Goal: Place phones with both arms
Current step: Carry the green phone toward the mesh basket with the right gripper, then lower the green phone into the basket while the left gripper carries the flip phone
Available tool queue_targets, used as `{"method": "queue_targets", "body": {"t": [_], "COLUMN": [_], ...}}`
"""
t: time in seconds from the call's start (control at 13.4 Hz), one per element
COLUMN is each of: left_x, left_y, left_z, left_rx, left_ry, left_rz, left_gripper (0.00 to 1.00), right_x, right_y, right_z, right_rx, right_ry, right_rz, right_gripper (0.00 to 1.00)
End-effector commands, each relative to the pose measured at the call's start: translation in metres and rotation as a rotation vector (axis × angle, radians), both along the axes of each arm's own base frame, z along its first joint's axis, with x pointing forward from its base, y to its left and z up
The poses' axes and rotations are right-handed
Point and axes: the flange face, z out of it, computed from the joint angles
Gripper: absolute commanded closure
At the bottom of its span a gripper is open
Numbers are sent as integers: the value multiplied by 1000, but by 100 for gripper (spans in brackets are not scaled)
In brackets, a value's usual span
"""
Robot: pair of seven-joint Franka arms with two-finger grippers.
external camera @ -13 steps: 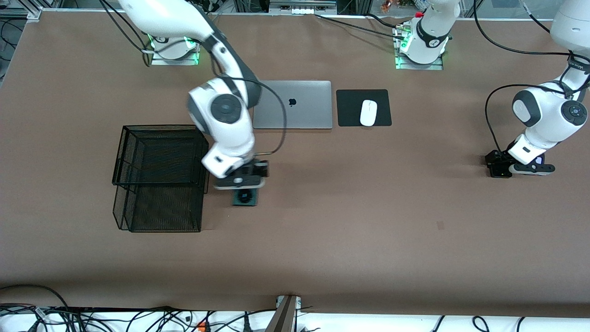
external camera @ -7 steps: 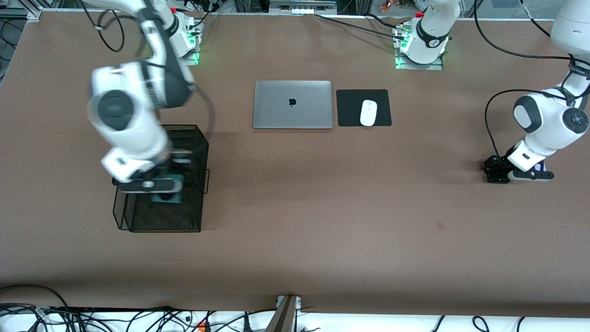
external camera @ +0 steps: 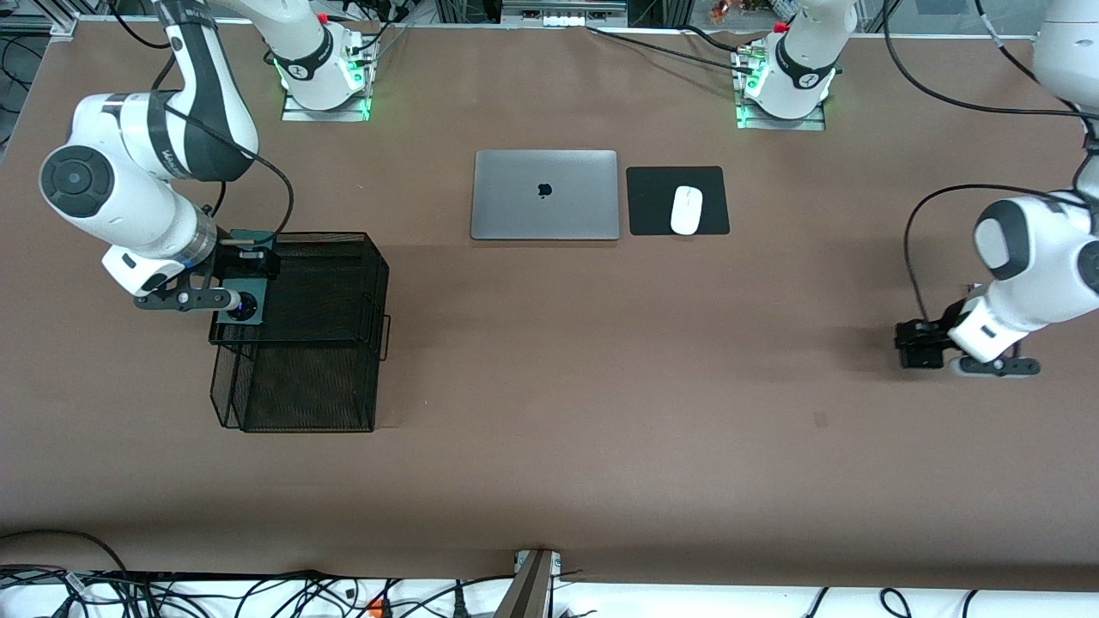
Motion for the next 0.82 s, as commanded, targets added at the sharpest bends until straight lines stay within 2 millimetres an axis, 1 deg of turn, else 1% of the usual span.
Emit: {"method": "queue_targets", "body": {"t": [0.0, 0.07, 0.15, 0.3, 0.45, 0.52, 0.6, 0.75], "left_x": [19, 19, 23, 22, 19, 16, 12, 2], "left_y": [-89, -123, -155, -233, -301, -332, -366, -433], "left_z": [6, 6, 10, 8, 10, 10, 10, 0], "left_rx": [6, 11, 12, 14, 11, 10, 8, -9], "left_ry": [7, 22, 19, 36, 43, 43, 44, 39], "left_rz": [25, 54, 93, 185, 267, 295, 316, 316], "left_gripper": [100, 100, 100, 100, 100, 100, 100, 100], "right_x": [-16, -14, -13, -11, -6, -5, -5, -4], "right_y": [-9, -10, -10, -10, -10, -10, -10, -10], "right_z": [-13, -17, -23, -32, -40, -44, -44, -44], "right_rx": [25, 21, 18, 9, 0, -3, -2, 20], "right_ry": [-18, -30, -37, -49, -70, -67, -67, -69], "right_rz": [8, 6, 4, 8, 8, 6, 5, -18], "right_gripper": [100, 100, 100, 100, 100, 100, 100, 100]}}
